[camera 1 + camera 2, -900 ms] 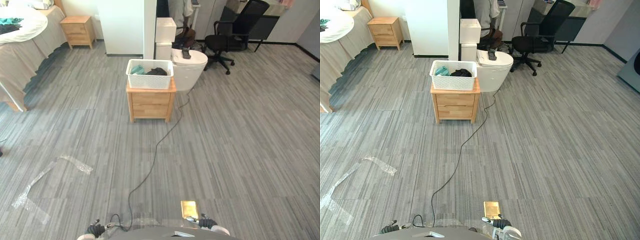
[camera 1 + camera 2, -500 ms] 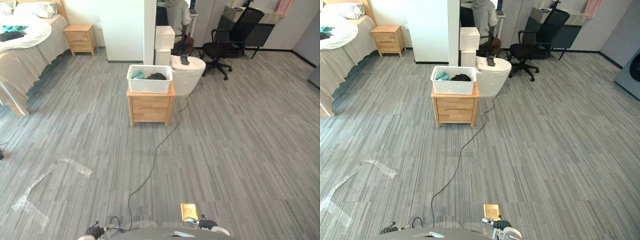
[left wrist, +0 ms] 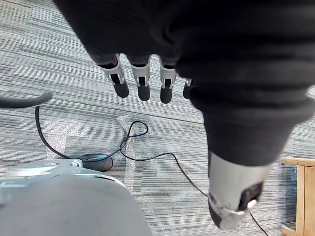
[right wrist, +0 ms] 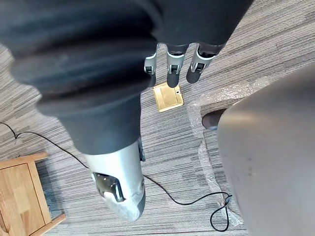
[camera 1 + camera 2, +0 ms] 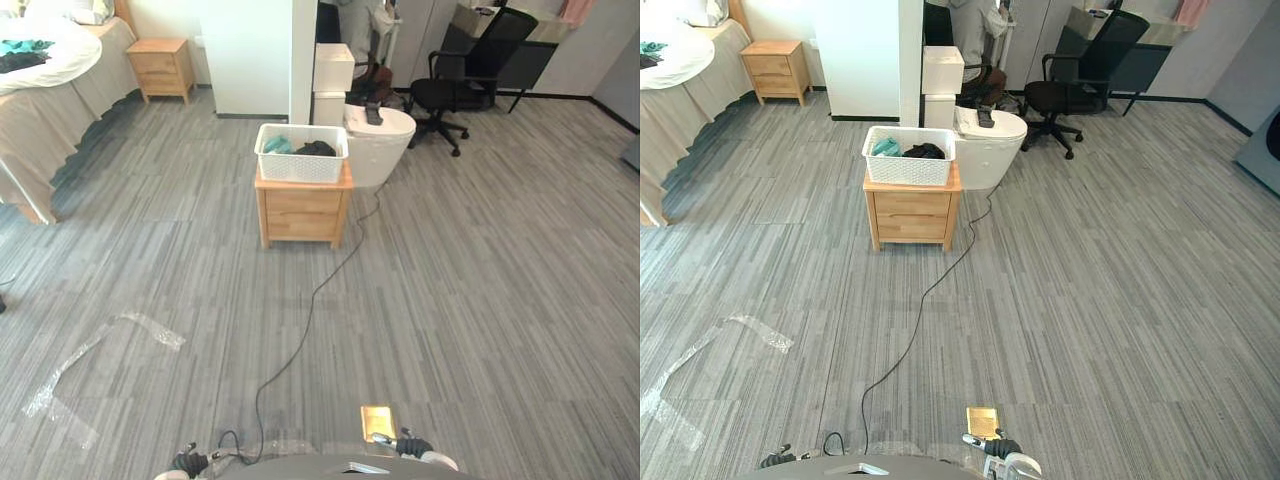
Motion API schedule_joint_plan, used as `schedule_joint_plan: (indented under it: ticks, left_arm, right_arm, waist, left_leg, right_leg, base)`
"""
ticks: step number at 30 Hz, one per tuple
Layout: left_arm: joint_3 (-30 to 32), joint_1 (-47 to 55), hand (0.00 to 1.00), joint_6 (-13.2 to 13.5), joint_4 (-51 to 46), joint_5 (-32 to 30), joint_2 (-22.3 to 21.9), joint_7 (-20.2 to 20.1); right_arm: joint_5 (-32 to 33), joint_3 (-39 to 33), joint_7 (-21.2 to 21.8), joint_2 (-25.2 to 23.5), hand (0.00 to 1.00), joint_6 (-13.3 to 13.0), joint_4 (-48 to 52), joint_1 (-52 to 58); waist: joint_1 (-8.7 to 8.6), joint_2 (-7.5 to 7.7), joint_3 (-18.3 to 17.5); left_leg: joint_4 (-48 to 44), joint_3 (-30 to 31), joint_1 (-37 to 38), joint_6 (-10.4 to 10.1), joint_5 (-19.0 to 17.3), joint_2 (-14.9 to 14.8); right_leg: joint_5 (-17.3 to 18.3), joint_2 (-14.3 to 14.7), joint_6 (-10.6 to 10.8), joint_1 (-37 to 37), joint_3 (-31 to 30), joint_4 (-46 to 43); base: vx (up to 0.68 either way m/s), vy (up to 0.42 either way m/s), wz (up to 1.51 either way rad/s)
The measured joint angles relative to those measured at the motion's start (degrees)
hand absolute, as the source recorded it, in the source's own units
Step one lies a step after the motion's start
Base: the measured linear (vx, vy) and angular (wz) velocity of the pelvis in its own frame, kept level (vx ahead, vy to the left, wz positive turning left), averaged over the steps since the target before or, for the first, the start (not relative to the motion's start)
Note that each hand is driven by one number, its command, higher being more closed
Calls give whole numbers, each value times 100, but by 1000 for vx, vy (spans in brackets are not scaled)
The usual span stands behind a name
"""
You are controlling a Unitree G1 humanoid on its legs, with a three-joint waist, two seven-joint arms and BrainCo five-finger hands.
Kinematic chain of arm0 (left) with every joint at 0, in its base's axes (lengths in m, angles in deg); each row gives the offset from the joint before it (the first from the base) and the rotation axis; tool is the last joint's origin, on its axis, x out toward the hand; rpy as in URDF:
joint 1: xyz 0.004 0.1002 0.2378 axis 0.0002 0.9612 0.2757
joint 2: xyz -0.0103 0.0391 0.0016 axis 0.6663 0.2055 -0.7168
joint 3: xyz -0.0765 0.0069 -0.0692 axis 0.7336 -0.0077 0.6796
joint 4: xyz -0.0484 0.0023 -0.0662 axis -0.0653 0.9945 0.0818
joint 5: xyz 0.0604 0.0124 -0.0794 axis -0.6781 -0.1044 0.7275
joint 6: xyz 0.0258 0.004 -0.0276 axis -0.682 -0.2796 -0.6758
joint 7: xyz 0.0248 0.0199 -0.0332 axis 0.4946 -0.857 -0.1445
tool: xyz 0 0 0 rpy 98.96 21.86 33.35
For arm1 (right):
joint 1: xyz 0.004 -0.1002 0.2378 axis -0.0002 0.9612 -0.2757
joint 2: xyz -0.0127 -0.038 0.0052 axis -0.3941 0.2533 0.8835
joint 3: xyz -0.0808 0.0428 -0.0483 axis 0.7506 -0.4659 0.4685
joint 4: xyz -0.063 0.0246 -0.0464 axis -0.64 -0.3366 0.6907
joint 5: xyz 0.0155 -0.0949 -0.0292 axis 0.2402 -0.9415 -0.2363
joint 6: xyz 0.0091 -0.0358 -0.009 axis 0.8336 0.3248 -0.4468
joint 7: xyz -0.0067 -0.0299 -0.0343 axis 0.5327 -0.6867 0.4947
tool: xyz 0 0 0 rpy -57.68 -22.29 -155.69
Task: Pick up the laundry basket with both hands and put the clothes into the washing machine.
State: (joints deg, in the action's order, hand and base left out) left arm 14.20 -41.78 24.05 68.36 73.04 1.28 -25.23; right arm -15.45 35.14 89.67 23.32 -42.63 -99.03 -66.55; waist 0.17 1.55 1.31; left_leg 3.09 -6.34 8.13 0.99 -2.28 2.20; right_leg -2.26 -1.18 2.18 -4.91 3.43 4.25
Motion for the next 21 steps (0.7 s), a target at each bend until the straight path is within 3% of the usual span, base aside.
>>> schedule_joint_plan:
  ticks: [17,18,21]
  left_arm:
    - [0,0,0,2,-2,13,8,-12]
    - [0,-3,0,2,-4,18,11,-16]
    - [-3,-45,0,6,-19,154,48,-43]
  right_arm:
    - [-7,15,2,8,0,26,-11,-57]
    - [1,3,3,12,0,31,-10,-68]
    - [356,-204,2,46,0,45,-3,-143]
  waist:
    - [67,7,17]
    - [63,8,22]
    - [-10,48,281]
  left_leg:
    - [4,-240,-71,35,-57,-14]
    - [-60,-237,-133,50,-95,-12]
    - [-365,13,-200,220,-371,94]
  right_leg:
    - [-12,36,19,208,-274,-85]
    - [48,26,36,294,-277,-216]
    - [742,-182,257,701,-45,-1580]
  base:
    - [-5,-3,-8]
    - [-4,13,6]
    - [-22,26,35]
